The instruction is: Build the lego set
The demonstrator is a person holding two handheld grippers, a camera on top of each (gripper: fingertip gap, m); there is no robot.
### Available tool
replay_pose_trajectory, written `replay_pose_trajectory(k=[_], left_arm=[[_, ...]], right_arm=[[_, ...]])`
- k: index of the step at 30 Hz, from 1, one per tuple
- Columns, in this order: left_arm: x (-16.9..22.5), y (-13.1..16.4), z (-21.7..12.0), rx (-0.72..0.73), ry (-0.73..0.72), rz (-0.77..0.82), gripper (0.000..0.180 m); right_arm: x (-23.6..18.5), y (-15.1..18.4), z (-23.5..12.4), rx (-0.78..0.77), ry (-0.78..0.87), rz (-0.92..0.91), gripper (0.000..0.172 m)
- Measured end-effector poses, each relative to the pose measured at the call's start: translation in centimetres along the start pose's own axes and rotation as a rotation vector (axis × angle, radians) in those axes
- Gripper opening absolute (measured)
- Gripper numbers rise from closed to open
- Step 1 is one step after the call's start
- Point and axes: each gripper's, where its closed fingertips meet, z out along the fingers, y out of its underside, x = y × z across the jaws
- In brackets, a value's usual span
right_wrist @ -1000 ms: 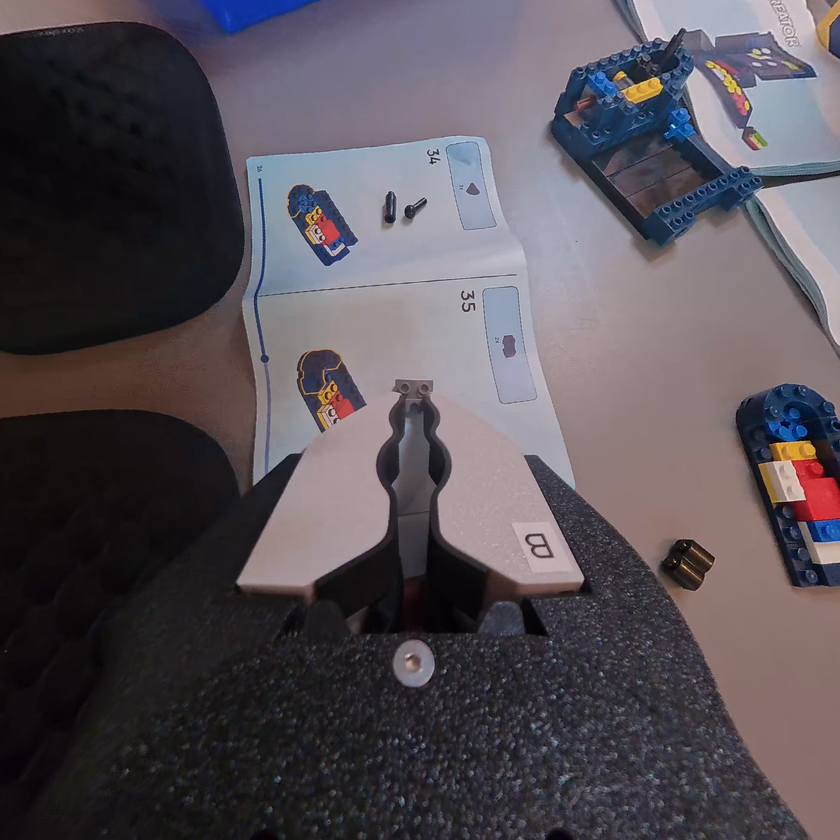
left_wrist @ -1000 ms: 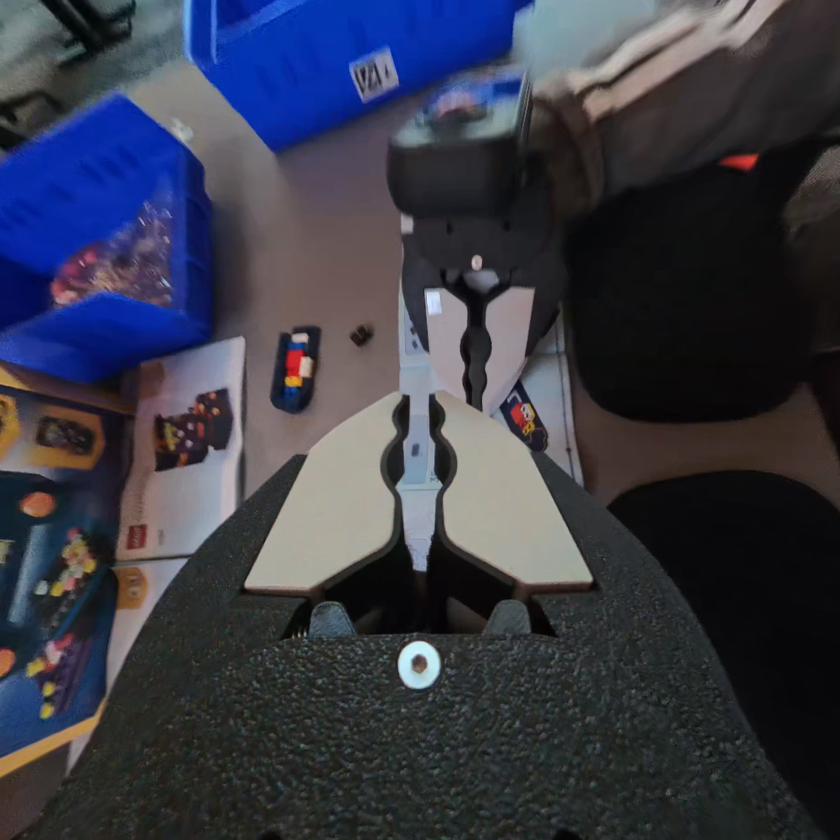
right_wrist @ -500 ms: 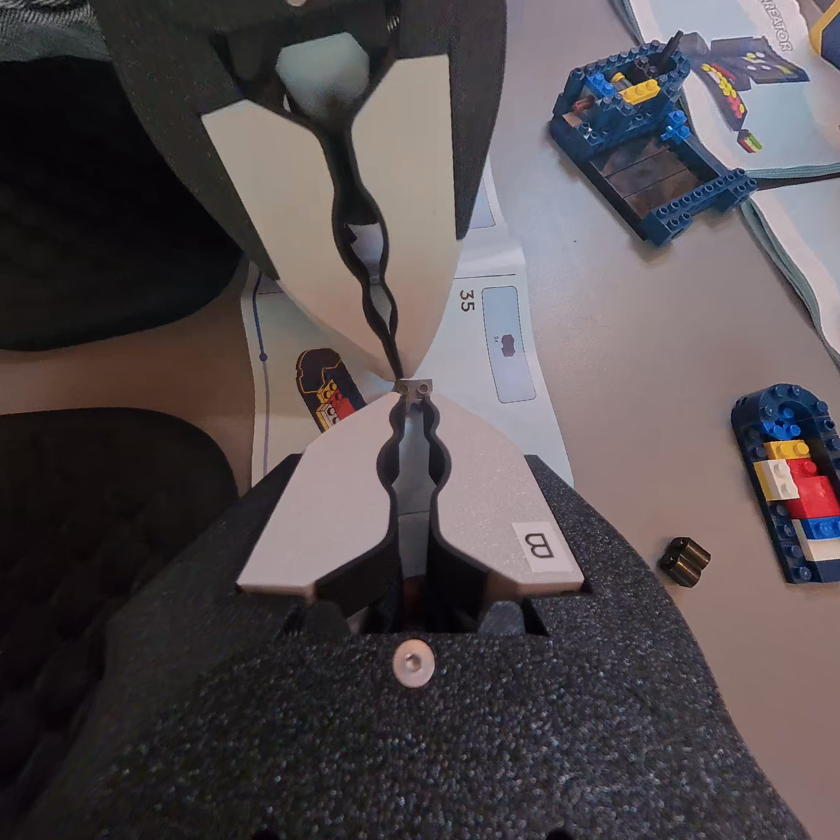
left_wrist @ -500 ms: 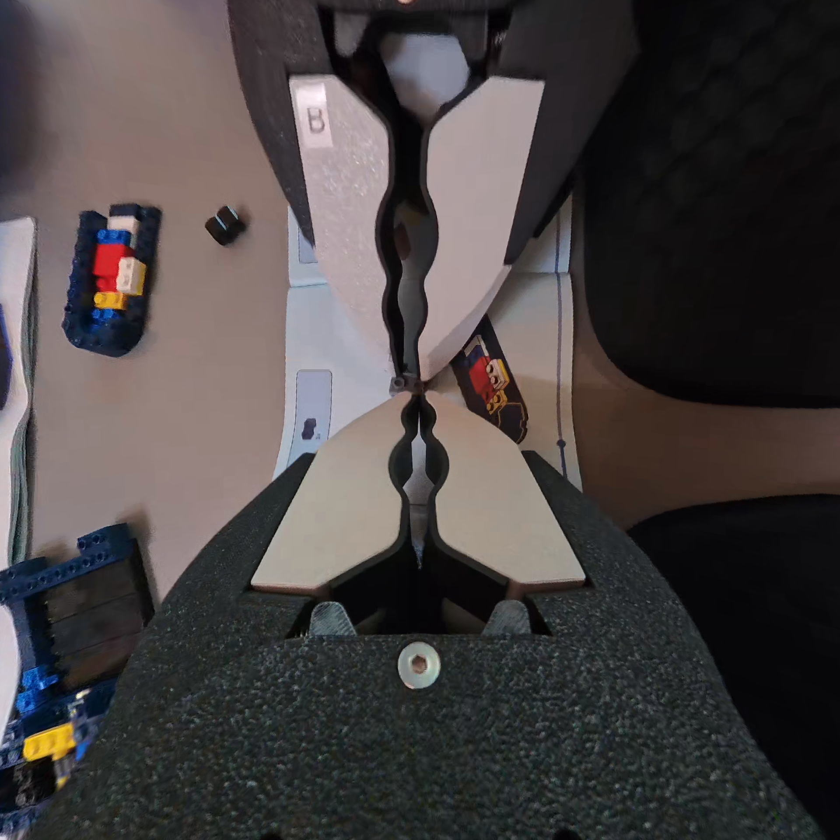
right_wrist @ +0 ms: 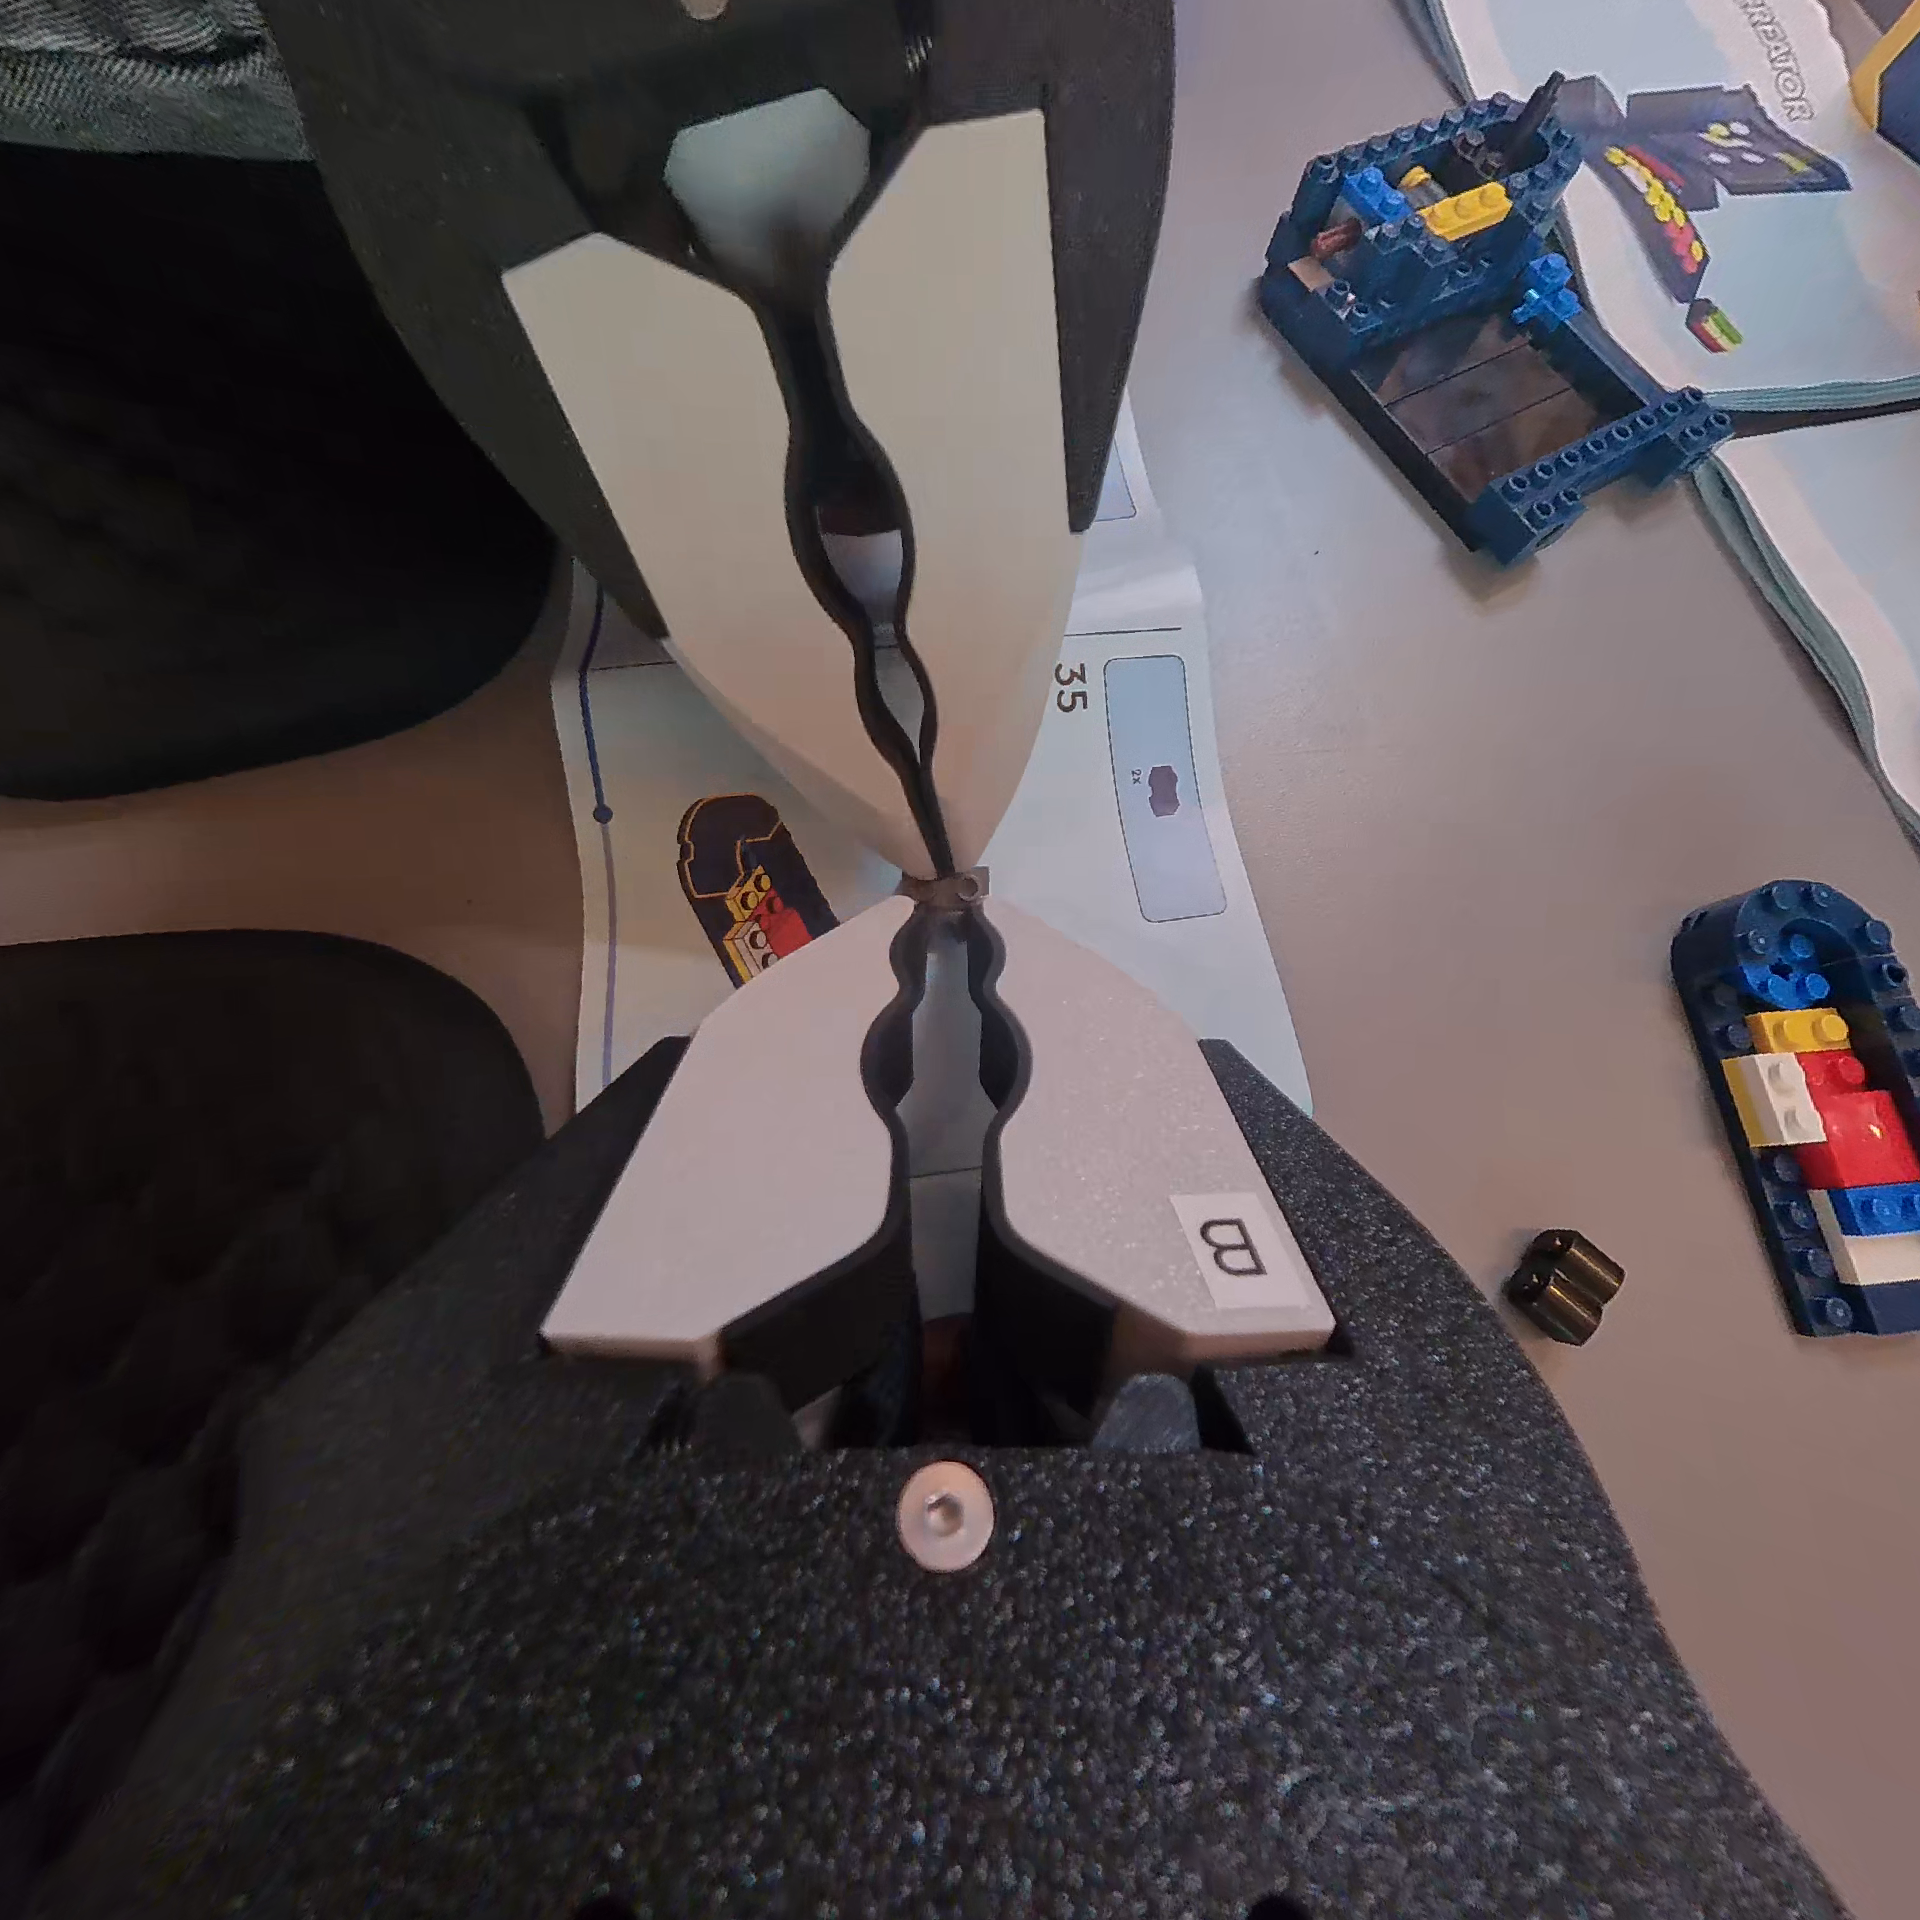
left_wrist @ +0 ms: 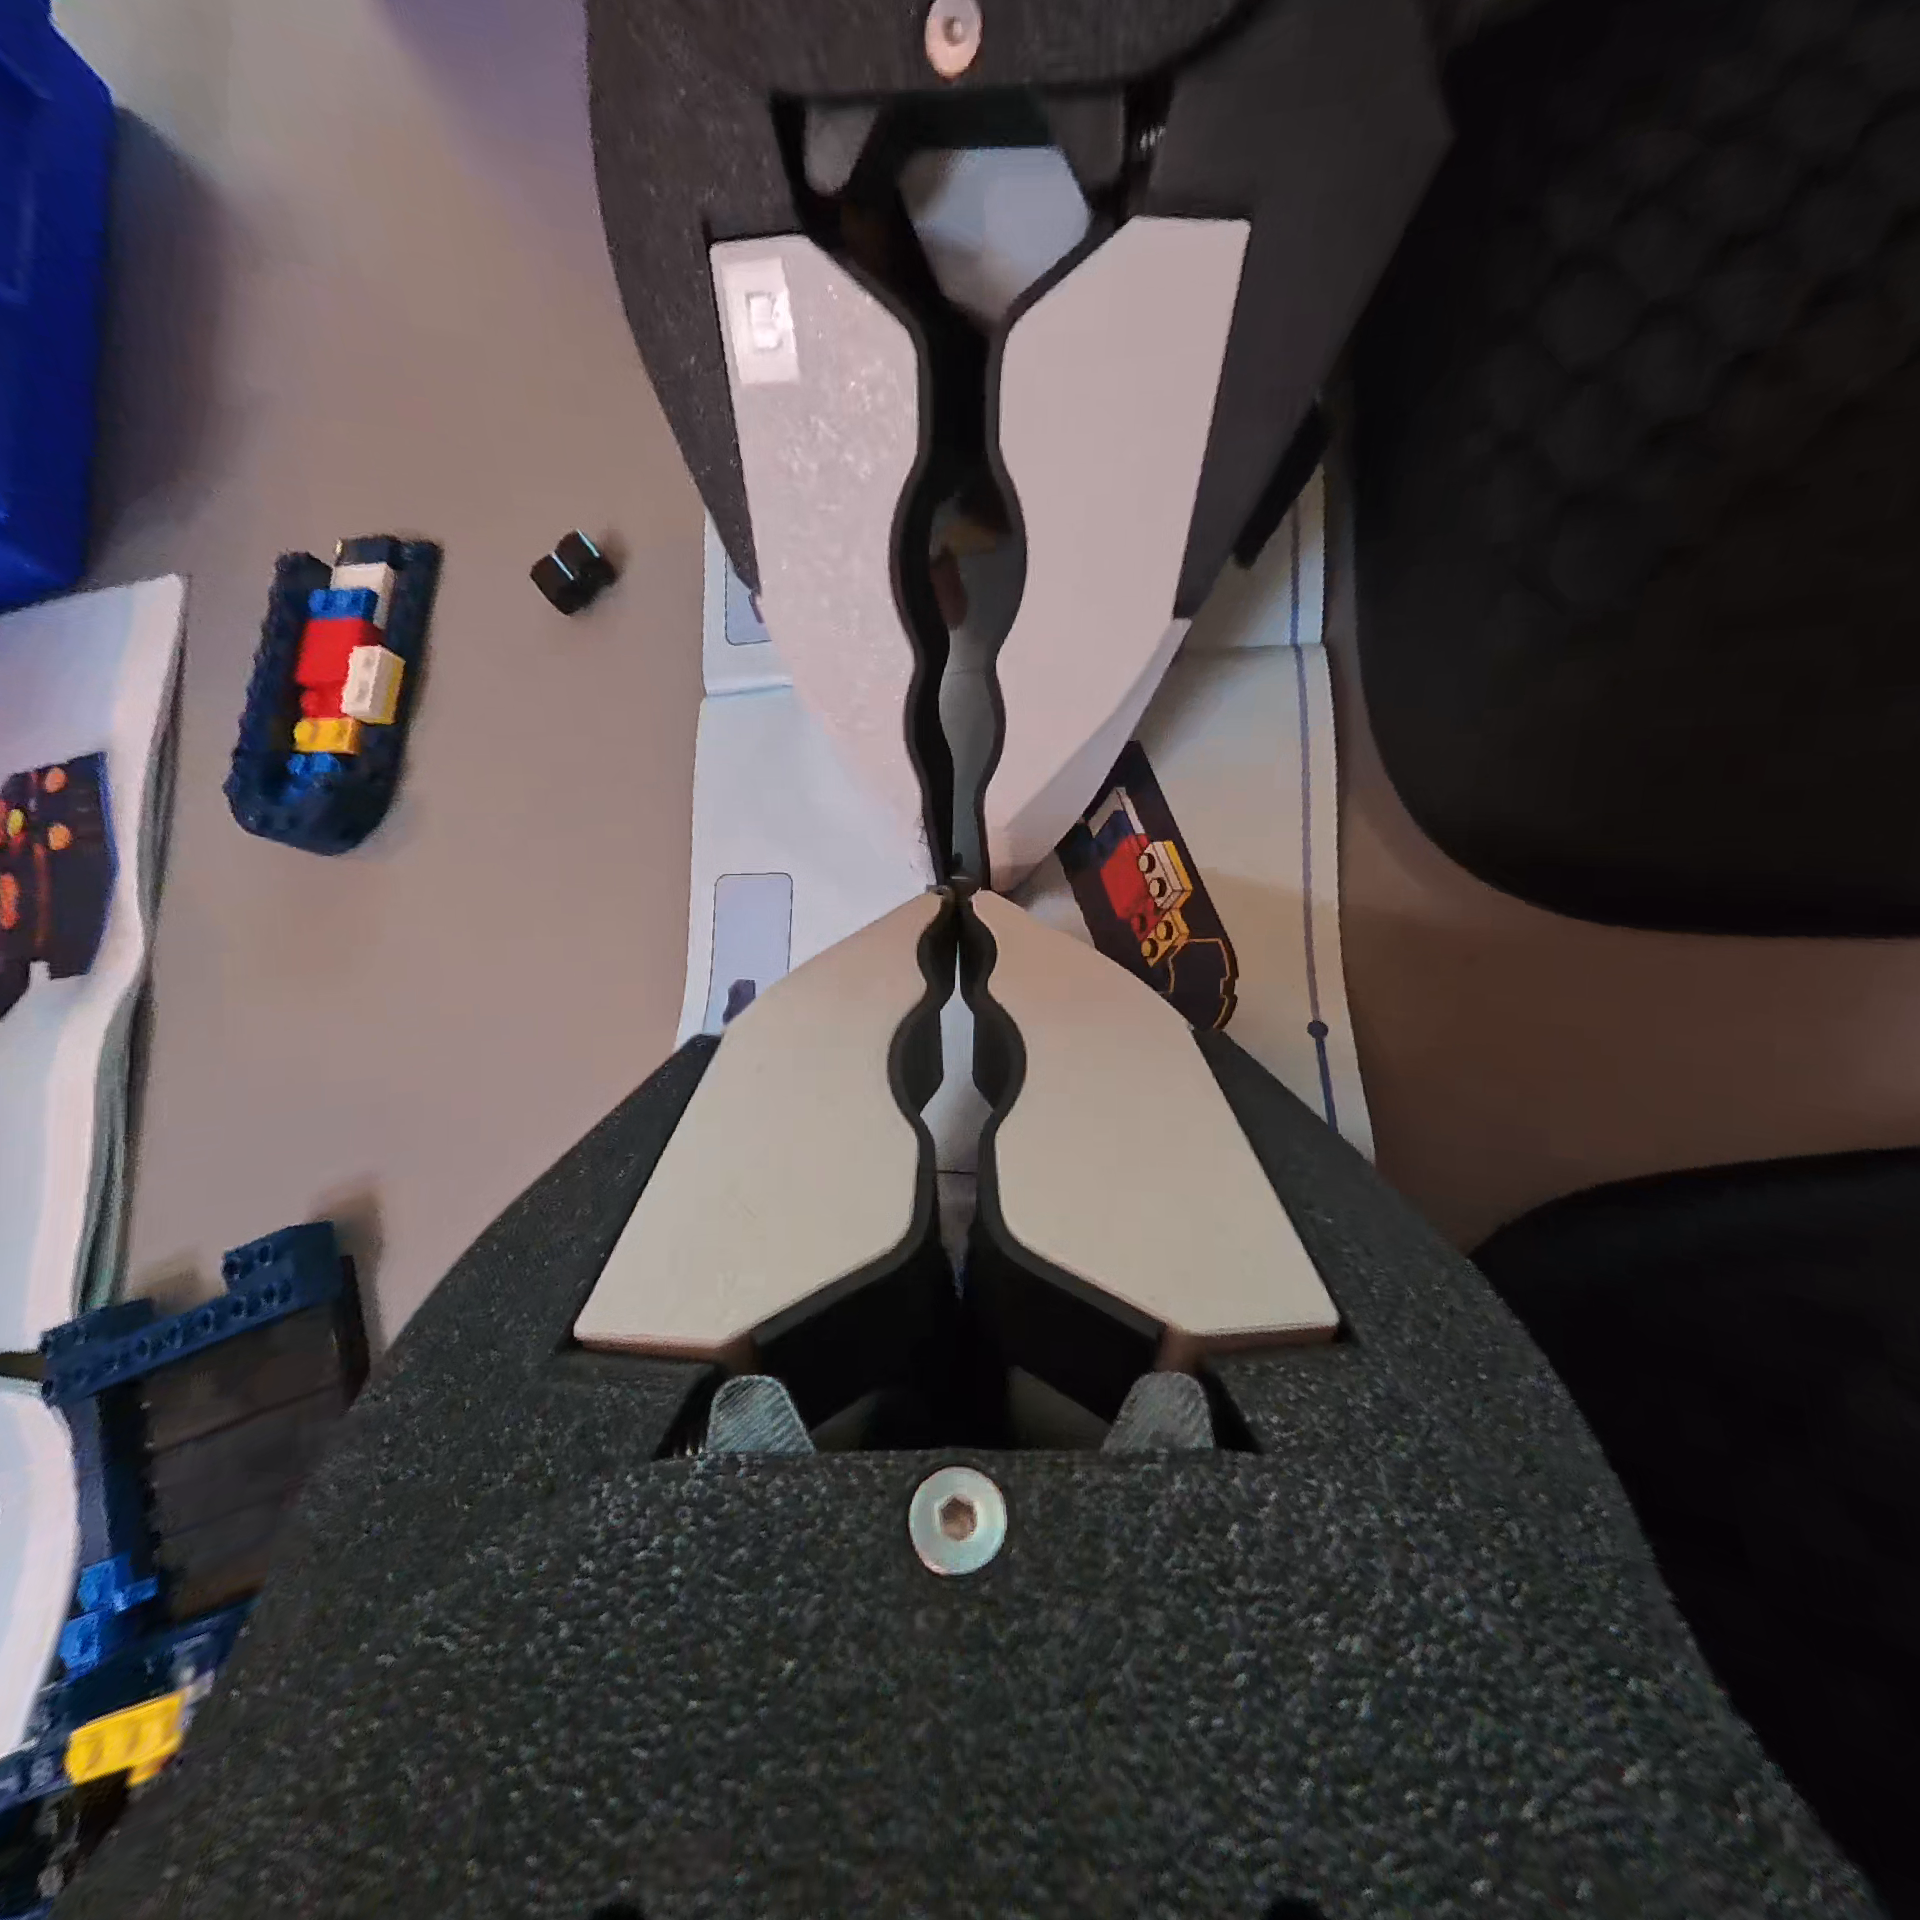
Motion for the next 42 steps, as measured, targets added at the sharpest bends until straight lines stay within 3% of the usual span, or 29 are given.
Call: replay_pose_trajectory(k=[10,23,32,42], left_arm=[[0.1,0.0,-0.2,-0.057,0.018,-0.012,0.0],[0.1,-0.1,-0.4,0.017,0.023,-0.1,0.0],[0.5,0.9,0.0,-0.043,0.03,-0.042,0.0],[-1.2,0.2,-1.6,0.109,0.017,-0.12,0.0]], right_arm=[[0.0,0.0,0.0,-0.001,0.0,0.0,0.007],[0.0,0.0,0.0,-0.028,-0.009,0.005,0.007],[-0.2,-0.3,0.2,-0.05,-0.039,0.023,0.007],[0.0,-0.2,0.0,-0.025,-0.016,-0.003,0.01]])
